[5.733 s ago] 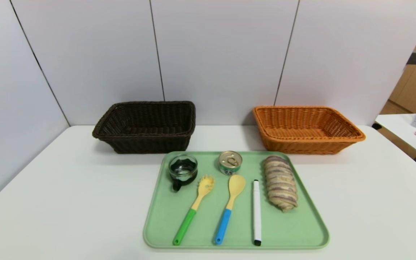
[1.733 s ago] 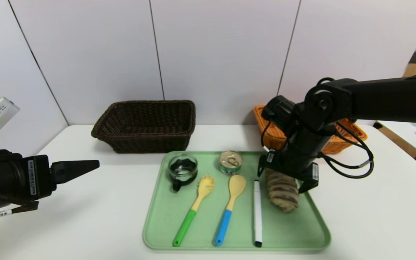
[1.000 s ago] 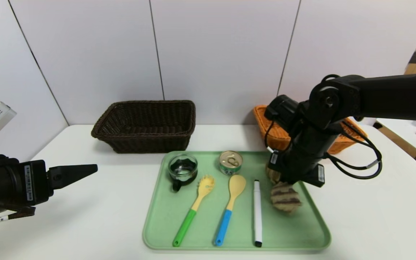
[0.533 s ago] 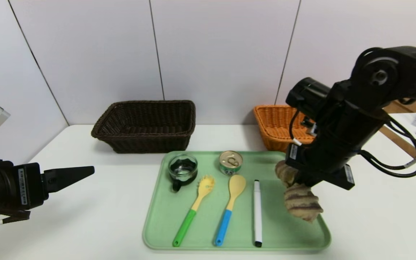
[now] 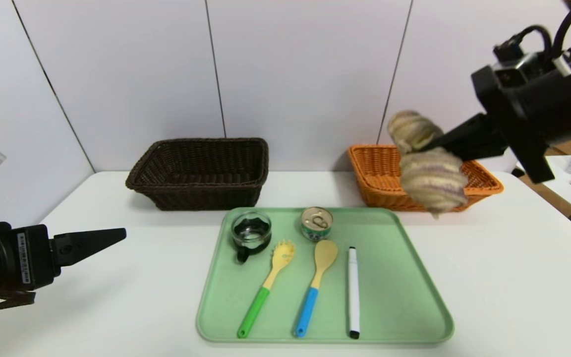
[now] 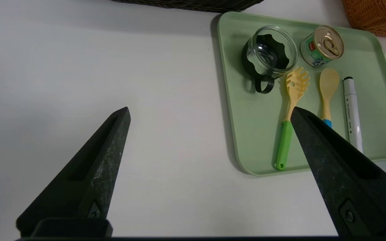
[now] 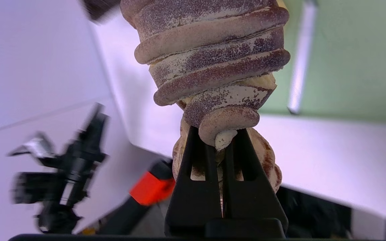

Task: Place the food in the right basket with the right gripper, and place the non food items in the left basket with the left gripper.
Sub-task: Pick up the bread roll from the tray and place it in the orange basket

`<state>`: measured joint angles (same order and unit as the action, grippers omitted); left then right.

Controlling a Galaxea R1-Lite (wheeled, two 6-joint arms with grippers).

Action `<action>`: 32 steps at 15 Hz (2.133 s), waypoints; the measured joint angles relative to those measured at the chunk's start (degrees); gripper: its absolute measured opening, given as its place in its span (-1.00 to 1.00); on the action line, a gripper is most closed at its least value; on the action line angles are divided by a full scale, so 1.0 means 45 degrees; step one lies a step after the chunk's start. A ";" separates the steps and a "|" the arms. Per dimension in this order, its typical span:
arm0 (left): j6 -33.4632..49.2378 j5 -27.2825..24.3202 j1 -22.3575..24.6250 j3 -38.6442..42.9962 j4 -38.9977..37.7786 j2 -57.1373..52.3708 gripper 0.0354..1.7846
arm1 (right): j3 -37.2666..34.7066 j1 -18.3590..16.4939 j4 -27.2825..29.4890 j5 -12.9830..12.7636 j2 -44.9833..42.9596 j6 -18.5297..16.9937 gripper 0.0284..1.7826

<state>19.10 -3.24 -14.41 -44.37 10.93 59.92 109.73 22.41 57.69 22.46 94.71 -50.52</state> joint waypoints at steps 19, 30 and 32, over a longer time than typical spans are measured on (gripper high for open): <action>-0.0019 -0.0019 0.0000 0.0312 0.0160 -0.0176 0.89 | 0.0379 -0.3982 -0.6223 -0.3999 0.5383 -0.6076 -0.84; -0.0014 -0.0019 0.0000 0.0447 0.0149 -0.0176 0.89 | 0.0436 -0.4129 -0.6572 -0.3747 0.5572 -0.6109 0.49; -0.0019 -0.0019 0.0000 0.0447 0.0160 -0.0225 0.89 | 0.0455 -0.4118 -0.6721 -0.3785 0.5524 -0.6139 0.59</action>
<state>19.02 -3.33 -14.41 -42.36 11.65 58.90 111.78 3.88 27.44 5.42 119.57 -78.14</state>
